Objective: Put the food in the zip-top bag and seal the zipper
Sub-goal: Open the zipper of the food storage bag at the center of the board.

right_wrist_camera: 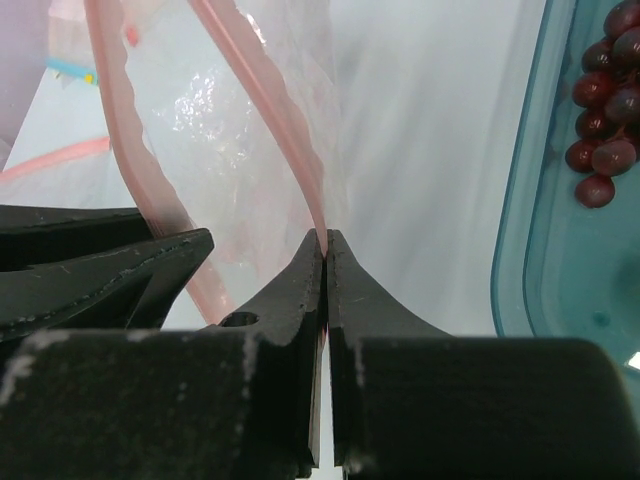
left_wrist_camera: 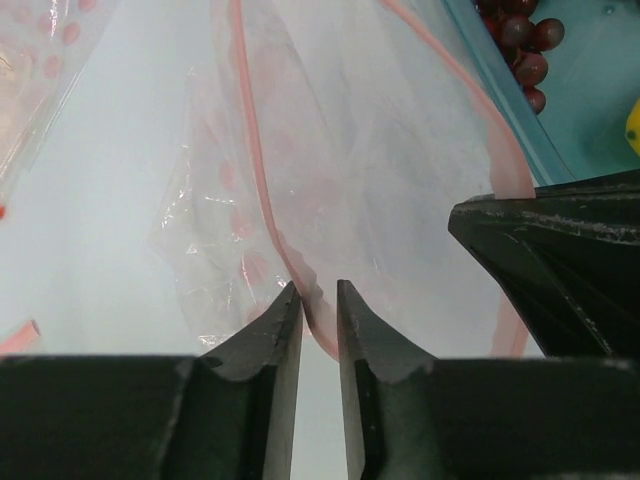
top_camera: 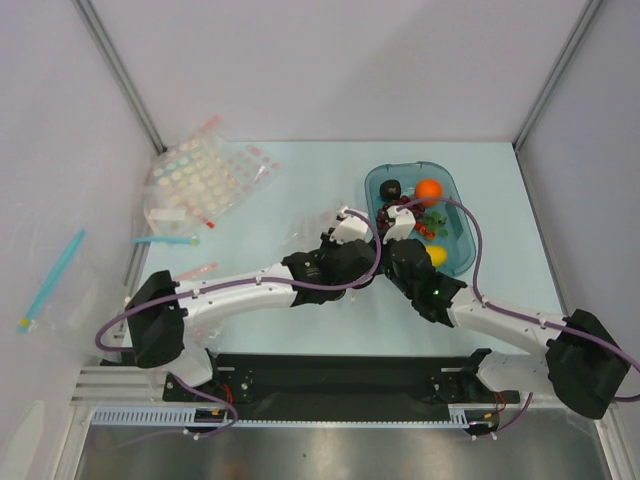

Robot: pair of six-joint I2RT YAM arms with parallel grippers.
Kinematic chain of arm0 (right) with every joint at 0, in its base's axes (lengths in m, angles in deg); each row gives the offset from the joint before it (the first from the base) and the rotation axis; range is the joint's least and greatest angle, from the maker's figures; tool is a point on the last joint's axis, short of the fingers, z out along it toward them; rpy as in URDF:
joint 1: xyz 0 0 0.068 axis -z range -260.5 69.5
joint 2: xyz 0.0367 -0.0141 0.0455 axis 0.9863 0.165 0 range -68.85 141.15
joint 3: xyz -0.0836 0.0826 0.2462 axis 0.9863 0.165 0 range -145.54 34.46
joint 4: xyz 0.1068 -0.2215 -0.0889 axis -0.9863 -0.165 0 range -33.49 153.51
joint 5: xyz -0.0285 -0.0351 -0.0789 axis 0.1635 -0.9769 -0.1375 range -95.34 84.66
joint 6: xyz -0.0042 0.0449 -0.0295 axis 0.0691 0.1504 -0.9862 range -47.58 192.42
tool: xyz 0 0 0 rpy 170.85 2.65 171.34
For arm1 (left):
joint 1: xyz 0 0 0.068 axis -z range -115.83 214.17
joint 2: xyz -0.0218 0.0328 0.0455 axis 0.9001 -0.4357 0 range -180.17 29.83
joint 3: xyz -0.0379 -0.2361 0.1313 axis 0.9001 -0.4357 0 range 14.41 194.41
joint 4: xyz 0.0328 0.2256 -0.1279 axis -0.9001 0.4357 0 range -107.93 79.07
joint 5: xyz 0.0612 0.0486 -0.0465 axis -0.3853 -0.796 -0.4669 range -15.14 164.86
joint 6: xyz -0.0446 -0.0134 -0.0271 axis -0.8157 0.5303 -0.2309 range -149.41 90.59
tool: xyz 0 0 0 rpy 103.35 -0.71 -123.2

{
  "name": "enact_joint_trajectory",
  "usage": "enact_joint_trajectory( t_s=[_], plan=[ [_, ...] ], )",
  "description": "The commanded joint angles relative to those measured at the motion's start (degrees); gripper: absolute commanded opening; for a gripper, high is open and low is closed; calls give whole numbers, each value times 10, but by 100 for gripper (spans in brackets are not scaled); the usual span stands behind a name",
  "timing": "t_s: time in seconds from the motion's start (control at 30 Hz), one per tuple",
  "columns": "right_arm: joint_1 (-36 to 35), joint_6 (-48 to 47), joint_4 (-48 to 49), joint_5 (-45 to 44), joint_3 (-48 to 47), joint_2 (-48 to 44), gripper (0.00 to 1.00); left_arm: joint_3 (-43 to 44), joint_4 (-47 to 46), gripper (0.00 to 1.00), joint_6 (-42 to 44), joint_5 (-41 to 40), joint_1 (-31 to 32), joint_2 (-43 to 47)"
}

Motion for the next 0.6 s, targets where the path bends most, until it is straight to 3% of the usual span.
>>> enact_joint_trajectory(
  t_s=[0.0,0.2,0.43,0.53,0.57],
  plan=[
    [2,7,14,0,-2,-18,0,27,4,26,6,-25,-3,6],
    [5,7,13,0,0,-21,0,31,12,33,0,-29,-4,-8],
    [31,24,18,24,12,-30,0,32,22,32,-14,-18,-9,-8],
    [39,29,20,36,13,-29,0,35,22,17,-10,-14,-10,-8],
    [46,33,20,42,14,-29,0,36,26,5,-10,-17,-10,-8]
  ],
)
